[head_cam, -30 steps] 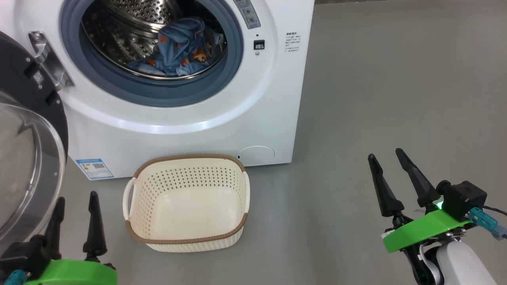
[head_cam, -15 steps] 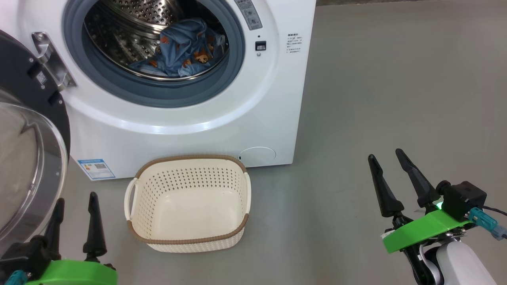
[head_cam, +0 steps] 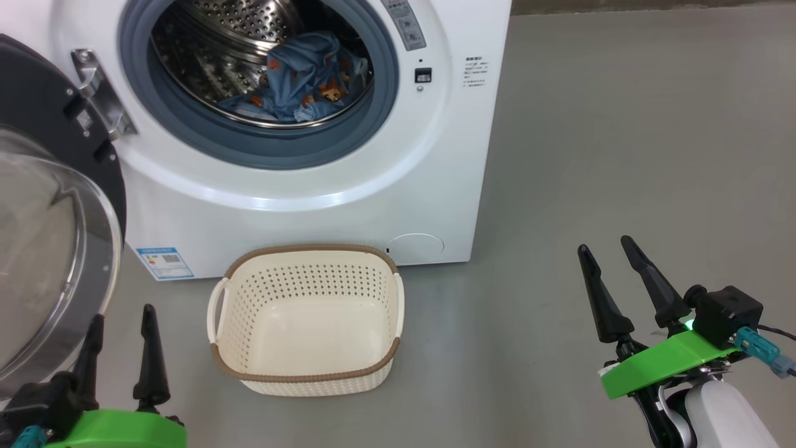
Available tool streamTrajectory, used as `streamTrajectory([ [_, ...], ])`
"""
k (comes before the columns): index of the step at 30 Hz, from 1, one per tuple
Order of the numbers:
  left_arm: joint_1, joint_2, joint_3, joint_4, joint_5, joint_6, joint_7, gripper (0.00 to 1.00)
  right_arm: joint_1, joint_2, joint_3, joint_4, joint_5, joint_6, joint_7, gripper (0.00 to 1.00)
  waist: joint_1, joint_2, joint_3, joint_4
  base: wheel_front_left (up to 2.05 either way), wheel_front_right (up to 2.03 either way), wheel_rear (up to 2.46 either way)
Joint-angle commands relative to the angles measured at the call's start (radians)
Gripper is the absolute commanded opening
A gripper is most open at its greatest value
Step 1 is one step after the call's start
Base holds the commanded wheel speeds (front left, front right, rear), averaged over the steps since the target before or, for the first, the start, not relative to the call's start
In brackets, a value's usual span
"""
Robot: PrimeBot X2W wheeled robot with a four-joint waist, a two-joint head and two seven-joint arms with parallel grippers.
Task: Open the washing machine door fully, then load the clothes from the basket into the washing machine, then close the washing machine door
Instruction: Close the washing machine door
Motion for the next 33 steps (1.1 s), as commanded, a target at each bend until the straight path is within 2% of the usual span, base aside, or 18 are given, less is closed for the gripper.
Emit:
streamTrajectory([
  [1,-0.019,0.018,0.043,-0.016,0.008,0.002,-0.006,1.0,0.01,-0.004,0.021,-0.021,0.014,0.002,-0.005,1.0,-0.0001,0.0,-0.001,0.011,0.0,0.0,0.0],
  [14,-0.022,-0.002,0.059,-0.024,0.03,0.024,-0.006,1.0,0.007,-0.004,0.038,-0.019,0.017,0.002,-0.005,1.0,-0.0001,0.0,0.006,0.108,0.0,0.0,0.0],
  [33,-0.011,-0.039,0.07,0.001,0.055,0.028,-0.006,1.0,0.002,-0.02,0.078,0.0,0.03,0.002,-0.005,1.0,-0.0001,0.0,-0.012,0.339,0.0,0.0,0.0],
])
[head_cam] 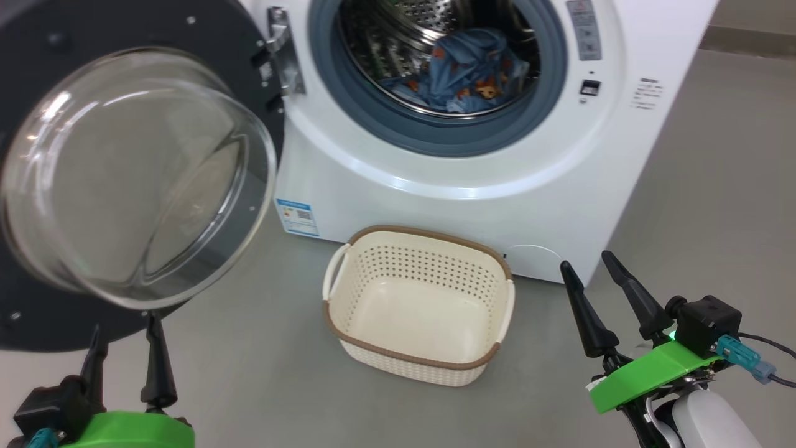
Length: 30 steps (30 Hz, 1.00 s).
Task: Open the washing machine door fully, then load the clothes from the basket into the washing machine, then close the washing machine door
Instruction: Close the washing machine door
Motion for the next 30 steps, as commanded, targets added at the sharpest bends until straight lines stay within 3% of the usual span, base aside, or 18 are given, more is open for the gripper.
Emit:
streamTrajectory([
  [1,-0.011,0.014,0.038,-0.018,0.012,0.008,-0.006,1.0,-0.009,-0.011,0.022,-0.019,0.01,0.002,-0.005,1.0,0.0,-0.0001,-0.006,0.056,0.0,0.0,0.0],
  [16,0.002,0.012,0.036,-0.01,0.012,0.004,-0.006,1.0,-0.004,-0.012,0.041,-0.011,0.021,0.002,-0.005,1.0,0.0,-0.0001,-0.026,0.194,0.0,0.0,0.0],
  [30,0.001,0.022,0.04,-0.005,0.003,0.01,-0.006,1.0,-0.008,-0.002,0.051,-0.01,0.026,0.002,-0.005,1.0,0.0,-0.0001,-0.028,0.207,0.0,0.0,0.0],
])
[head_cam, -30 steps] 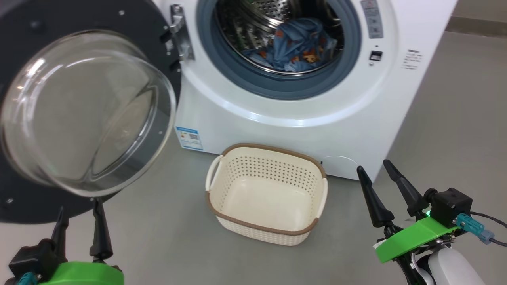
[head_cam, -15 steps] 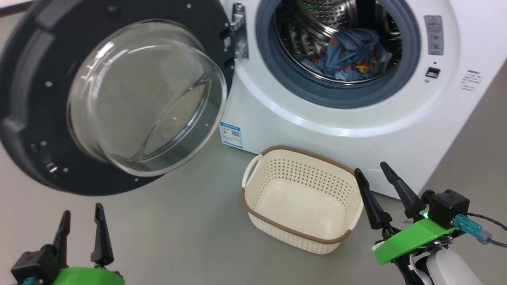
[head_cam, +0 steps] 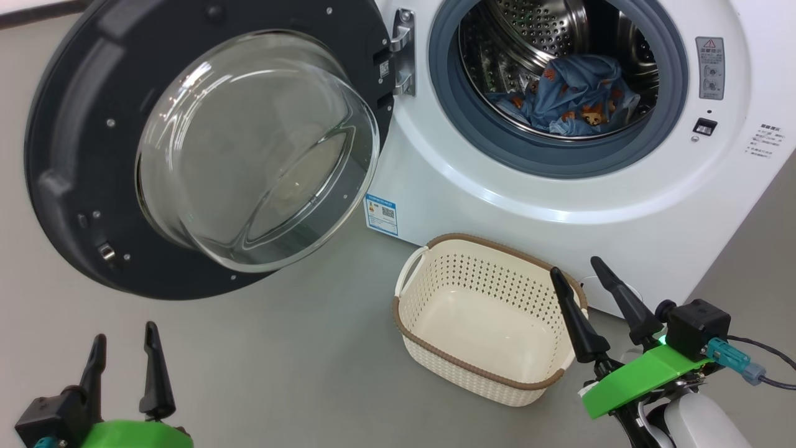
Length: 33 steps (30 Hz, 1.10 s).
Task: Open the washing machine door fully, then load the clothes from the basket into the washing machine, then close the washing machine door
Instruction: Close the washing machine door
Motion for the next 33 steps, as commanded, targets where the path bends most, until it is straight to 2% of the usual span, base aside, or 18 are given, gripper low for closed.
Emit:
streamTrajectory([
  [1,-0.019,0.024,0.037,-0.018,0.001,0.004,-0.006,1.0,-0.009,-0.003,0.02,-0.02,0.006,0.002,-0.005,1.0,0.0,0.0,-0.001,-0.002,0.0,0.0,0.0],
  [12,-0.019,0.035,0.033,-0.025,-0.005,0.009,-0.004,1.0,-0.009,-0.003,0.021,-0.02,0.01,0.002,-0.005,1.0,0.0,0.0,-0.004,-0.013,0.0,0.0,0.0],
  [14,-0.019,0.036,0.033,-0.026,-0.006,0.01,-0.004,0.75,-0.009,-0.003,0.022,-0.02,0.01,0.002,-0.005,1.0,0.0,0.0,-0.005,-0.015,0.0,0.0,0.0],
  [15,-0.018,0.037,0.033,-0.027,-0.006,0.011,-0.004,0.51,-0.008,-0.002,0.023,-0.02,0.01,0.002,-0.005,1.0,0.0,0.0,-0.005,-0.017,0.0,0.0,0.0],
  [16,-0.018,0.038,0.033,-0.029,-0.007,0.011,-0.004,0.42,-0.008,-0.002,0.023,-0.02,0.01,0.002,-0.005,1.0,0.0,0.0,-0.006,-0.018,0.0,0.0,0.0],
  [17,-0.017,0.038,0.033,-0.03,-0.009,0.011,-0.004,0.24,-0.007,-0.002,0.024,-0.02,0.011,0.002,-0.005,1.0,0.0,0.0,-0.007,-0.02,0.0,0.0,0.0],
  [18,-0.018,0.04,0.033,-0.032,-0.011,0.01,-0.004,0.0,-0.006,-0.001,0.024,-0.02,0.011,0.002,-0.005,1.0,0.0,0.0,-0.008,-0.021,0.0,0.0,0.0],
  [25,-0.046,0.051,0.061,-0.059,-0.087,-0.031,0.007,0.0,-0.001,-0.001,0.027,-0.021,0.013,0.002,-0.005,1.0,0.0,0.0,-0.016,-0.033,0.0,0.0,0.0],
  [28,-0.08,0.052,0.096,-0.091,-0.172,-0.059,0.014,0.0,0.002,-0.003,0.029,-0.022,0.013,0.002,-0.005,1.0,0.0,0.0,-0.019,-0.042,0.0,0.0,0.0],
  [33,-0.148,0.097,0.148,-0.136,-0.283,-0.085,0.054,0.0,0.005,-0.006,0.036,-0.022,0.011,0.002,-0.005,1.0,0.0,0.0,-0.017,-0.069,0.0,0.0,0.0],
])
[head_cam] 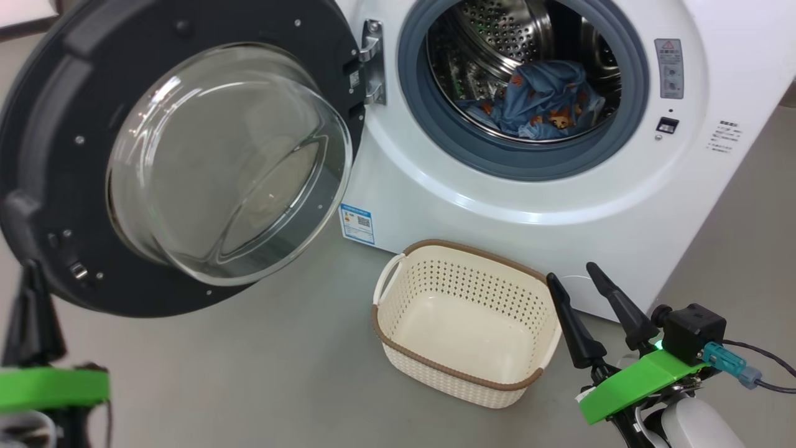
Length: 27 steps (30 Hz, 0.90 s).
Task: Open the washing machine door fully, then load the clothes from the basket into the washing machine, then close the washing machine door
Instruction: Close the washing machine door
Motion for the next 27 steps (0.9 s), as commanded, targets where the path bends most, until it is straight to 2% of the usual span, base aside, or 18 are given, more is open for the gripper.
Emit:
streamTrajectory([
  [1,-0.051,0.034,0.04,-0.03,-0.007,-0.005,0.003,0.0,-0.004,-0.007,0.024,-0.023,0.001,0.002,-0.005,1.0,0.0,0.0,0.002,-0.01,0.0,0.0,0.0],
  [2,-0.087,0.055,0.063,-0.036,-0.056,-0.011,0.027,0.0,-0.005,-0.01,0.026,-0.023,0.0,0.002,-0.005,1.0,0.0,0.0,0.007,-0.024,0.0,0.0,0.0],
  [6,-0.148,0.087,0.097,-0.024,-0.129,-0.016,0.07,0.0,-0.01,-0.016,0.027,-0.023,-0.002,0.002,-0.005,1.0,0.0,0.0,0.017,-0.046,0.0,0.0,0.0],
  [11,-0.266,0.139,0.172,0.042,-0.302,-0.02,0.177,0.0,-0.019,-0.025,0.029,-0.025,-0.005,0.002,-0.005,1.0,0.0,0.0,0.039,-0.087,0.0,0.0,0.0],
  [20,-0.44,0.271,0.334,0.299,-0.548,-0.025,0.301,0.0,-0.037,-0.041,0.031,-0.028,0.001,0.002,-0.005,1.0,0.0,0.0,0.083,-0.153,0.0,0.0,0.0],
  [27,-0.548,0.377,0.39,0.525,-0.631,-0.022,0.373,0.0,-0.058,-0.058,0.041,-0.031,-0.002,0.002,-0.005,1.0,0.0,0.0,0.117,-0.188,0.0,0.0,0.0],
])
